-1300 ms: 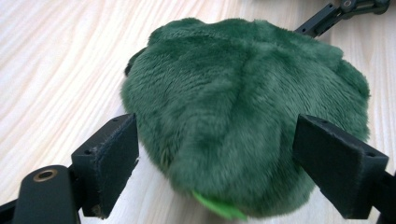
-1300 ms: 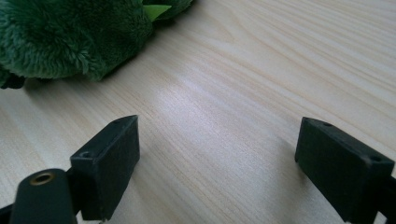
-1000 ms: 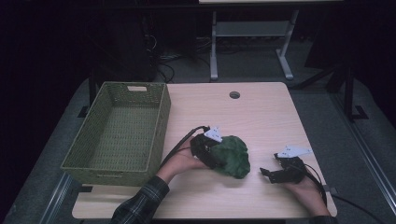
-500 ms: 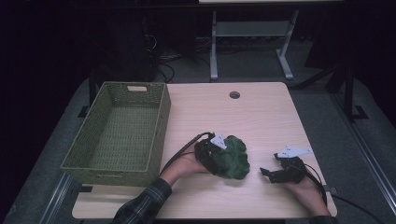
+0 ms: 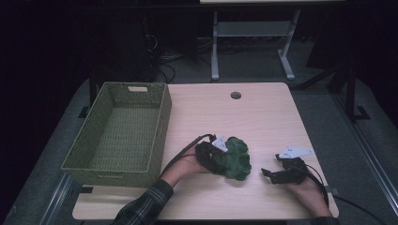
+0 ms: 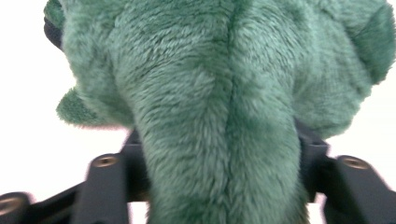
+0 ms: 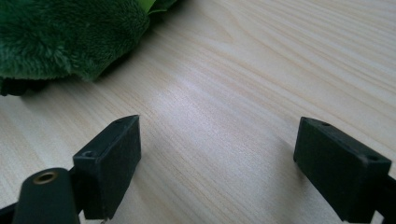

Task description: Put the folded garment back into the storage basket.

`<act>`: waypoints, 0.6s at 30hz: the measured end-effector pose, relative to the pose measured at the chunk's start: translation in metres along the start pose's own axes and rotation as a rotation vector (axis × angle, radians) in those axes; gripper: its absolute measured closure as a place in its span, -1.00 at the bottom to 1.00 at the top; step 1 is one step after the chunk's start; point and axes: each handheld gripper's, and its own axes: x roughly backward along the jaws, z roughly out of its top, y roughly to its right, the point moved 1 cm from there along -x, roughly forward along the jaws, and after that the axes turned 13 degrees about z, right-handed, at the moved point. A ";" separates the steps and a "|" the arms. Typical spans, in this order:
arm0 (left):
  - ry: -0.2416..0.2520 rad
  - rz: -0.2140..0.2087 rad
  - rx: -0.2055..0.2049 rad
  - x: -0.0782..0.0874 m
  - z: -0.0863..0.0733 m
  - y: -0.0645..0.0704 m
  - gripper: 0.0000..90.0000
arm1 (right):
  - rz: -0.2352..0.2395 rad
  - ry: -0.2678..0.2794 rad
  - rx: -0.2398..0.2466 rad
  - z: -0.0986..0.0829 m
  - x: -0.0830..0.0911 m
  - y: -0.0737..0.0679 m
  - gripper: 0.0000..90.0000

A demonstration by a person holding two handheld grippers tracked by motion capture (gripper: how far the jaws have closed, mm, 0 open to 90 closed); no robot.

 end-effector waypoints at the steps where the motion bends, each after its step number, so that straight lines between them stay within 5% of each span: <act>1: 0.000 0.000 0.000 0.000 0.000 0.000 0.12 | 0.000 0.000 0.000 0.000 0.000 0.000 -0.67; 6: -0.006 -0.032 0.016 0.002 -0.001 -0.003 0.45 | -0.002 0.000 -0.001 0.000 0.000 0.000 -0.67; 18: -0.014 -0.032 0.049 0.010 0.002 -0.004 0.53 | 0.001 -0.002 -0.002 0.000 0.000 -0.001 -0.70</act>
